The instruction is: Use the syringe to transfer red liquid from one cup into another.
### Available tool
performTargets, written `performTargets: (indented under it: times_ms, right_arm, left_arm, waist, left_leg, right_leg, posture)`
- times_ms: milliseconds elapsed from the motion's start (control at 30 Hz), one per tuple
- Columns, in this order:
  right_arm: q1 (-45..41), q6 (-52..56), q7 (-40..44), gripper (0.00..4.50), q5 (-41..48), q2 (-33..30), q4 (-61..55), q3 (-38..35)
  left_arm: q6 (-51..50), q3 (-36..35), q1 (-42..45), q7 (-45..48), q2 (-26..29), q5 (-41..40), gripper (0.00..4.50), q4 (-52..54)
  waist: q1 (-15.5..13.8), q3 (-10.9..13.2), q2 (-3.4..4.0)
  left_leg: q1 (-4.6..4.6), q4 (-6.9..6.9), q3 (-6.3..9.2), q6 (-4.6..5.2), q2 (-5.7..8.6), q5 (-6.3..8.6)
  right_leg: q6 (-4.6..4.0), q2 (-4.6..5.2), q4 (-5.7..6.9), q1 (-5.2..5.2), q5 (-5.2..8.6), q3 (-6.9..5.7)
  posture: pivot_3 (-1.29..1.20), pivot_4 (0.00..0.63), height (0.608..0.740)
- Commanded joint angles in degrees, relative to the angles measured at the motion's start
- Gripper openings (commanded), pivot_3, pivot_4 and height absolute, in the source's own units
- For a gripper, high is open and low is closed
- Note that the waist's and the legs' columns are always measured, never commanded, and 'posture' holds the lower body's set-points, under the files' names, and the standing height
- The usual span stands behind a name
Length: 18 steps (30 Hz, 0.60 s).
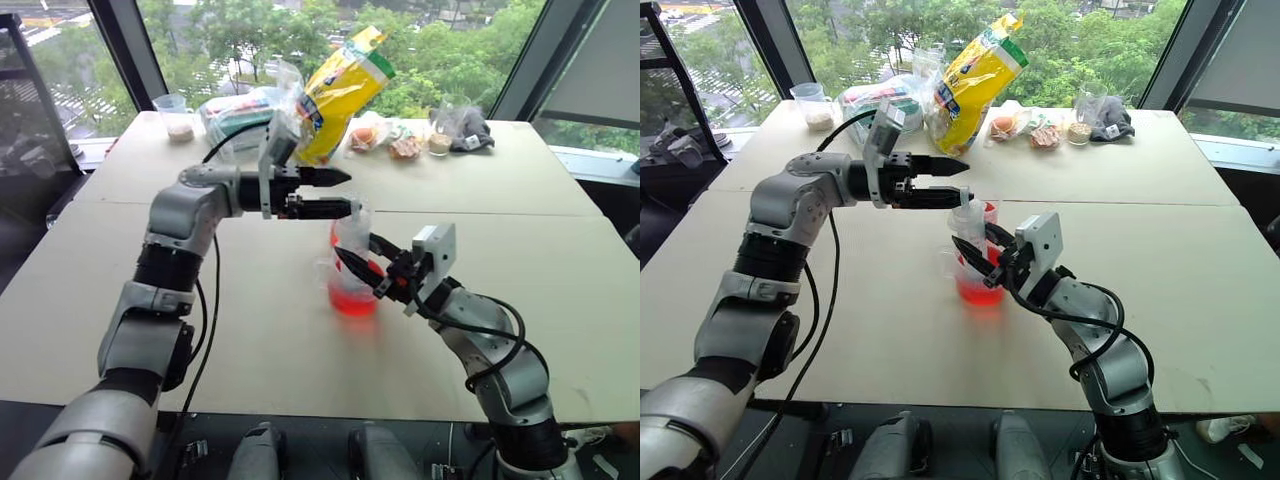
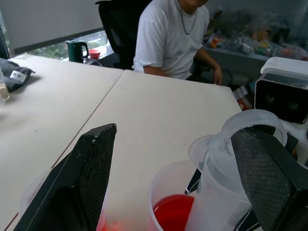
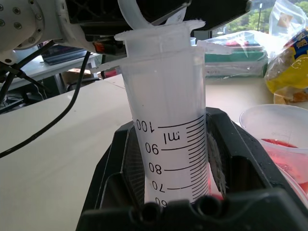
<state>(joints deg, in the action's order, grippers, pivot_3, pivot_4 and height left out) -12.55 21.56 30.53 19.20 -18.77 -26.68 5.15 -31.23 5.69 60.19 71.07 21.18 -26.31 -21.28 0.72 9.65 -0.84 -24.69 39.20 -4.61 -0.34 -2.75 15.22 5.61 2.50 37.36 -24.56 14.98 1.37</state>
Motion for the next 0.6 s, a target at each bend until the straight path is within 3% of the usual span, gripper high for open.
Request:
performTargets:
  times_ms: [33,100,200,400,600]
  right_arm:
    - [-0.46,-0.33,-0.01,1.42,-0.08,-0.24,-1.25,0.29]
    - [-0.51,-0.17,-0.15,1.42,-0.22,-0.36,-1.30,0.45]
    - [-0.79,-0.01,-0.21,1.42,-0.55,-0.45,-0.95,0.62]
    - [-1.07,0.56,-0.17,1.42,-0.47,-0.49,-0.64,0.58]
    - [-1.19,1.84,0.25,1.42,0.39,-0.68,-0.66,0.34]
  left_arm:
    - [2.76,1.21,1.42,0.64,-1.81,1.47,3.82,-1.02]
    - [3.15,1.29,1.54,1.15,-2.78,1.59,3.82,-1.62]
    - [3.59,0.83,1.76,1.39,-3.67,1.88,3.05,-2.45]
    - [3.48,0.26,1.47,2.08,-4.27,1.98,0.07,-1.87]
    - [3.08,-0.22,1.66,1.96,-4.34,1.58,0.07,-1.31]
  waist:
    - [0.07,0.00,0.00]
    - [0.08,0.00,0.00]
    - [0.00,0.00,0.00]
    - [-0.02,0.00,0.00]
    - [0.05,0.00,0.00]
  left_leg:
    - [0.05,0.00,0.00,0.00,0.00,0.00]
    - [0.13,-0.01,0.00,0.00,0.00,0.00]
    - [0.14,-0.02,0.00,0.00,-0.01,0.00]
    - [0.13,-0.02,0.02,0.00,-0.01,0.00]
    - [0.14,-0.02,0.05,0.01,-0.01,0.00]
  right_leg:
    - [0.00,0.00,0.00,0.03,0.00,0.01]
    - [0.00,-0.01,0.01,0.08,0.00,0.03]
    - [0.00,-0.01,0.01,0.08,0.00,0.03]
    - [0.00,0.00,0.00,0.09,0.00,0.04]
    - [0.00,-0.01,0.01,0.09,0.00,0.04]
  posture:
    - [0.00,0.150,0.740]
    - [0.00,0.150,0.740]
    - [0.00,0.150,0.740]
    - [0.00,0.150,0.740]
    - [0.00,0.150,0.740]
